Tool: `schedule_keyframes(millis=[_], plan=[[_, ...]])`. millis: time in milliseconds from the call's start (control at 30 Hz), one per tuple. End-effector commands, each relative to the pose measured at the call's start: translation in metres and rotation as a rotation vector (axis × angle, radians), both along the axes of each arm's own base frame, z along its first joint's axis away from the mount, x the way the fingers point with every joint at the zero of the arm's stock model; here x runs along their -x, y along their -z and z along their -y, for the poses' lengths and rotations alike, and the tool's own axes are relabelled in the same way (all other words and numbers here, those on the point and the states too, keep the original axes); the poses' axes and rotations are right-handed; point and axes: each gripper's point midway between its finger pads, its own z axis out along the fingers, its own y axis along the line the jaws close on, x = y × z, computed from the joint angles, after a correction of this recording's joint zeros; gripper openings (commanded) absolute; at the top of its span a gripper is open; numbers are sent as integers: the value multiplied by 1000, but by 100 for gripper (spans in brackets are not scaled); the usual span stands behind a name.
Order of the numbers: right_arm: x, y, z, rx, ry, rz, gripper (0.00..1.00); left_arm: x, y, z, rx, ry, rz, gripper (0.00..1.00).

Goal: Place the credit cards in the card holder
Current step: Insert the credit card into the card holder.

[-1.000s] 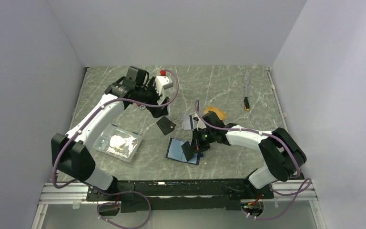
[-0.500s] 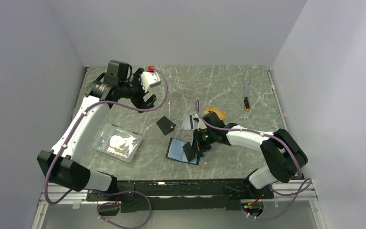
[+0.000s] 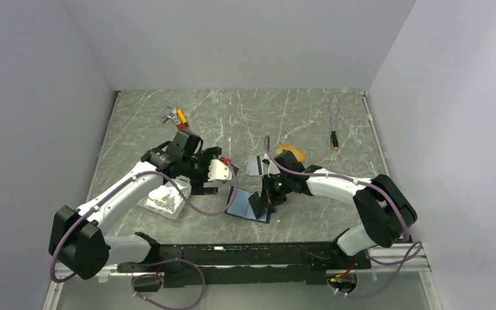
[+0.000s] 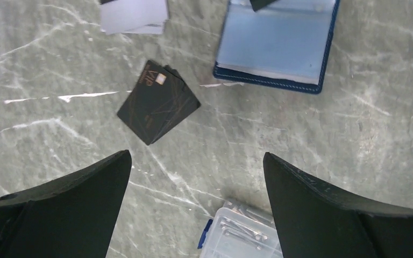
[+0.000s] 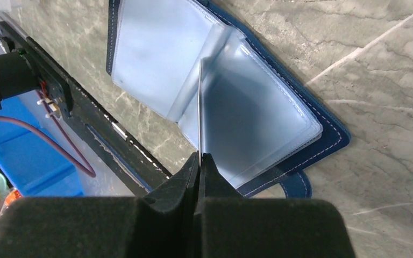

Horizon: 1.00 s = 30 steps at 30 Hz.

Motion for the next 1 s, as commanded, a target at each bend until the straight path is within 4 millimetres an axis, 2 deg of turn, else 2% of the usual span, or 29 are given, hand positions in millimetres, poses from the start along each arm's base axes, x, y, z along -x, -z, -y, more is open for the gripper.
schedule_keyframes(millis=[0,100,300,433,700,833,967], plan=[[-4,-9,0,5,-6,32,0,8,26,12,-49,202,107,99],[1,-8,2,7,-14,15,0,21,47,21,-97,309,152,99],[6,-7,0,-3,-33,-12,0,42,72,49,-135,494,225,99],[6,-9,-1,-2,-37,-25,0,52,89,60,-159,574,245,98],[7,-15,-2,-1,-55,-40,0,67,122,53,-236,639,206,70],[6,-18,-1,-1,-60,-36,0,75,130,51,-248,629,157,55],[0,-22,2,-15,-47,-22,0,86,130,56,-235,599,106,50]])
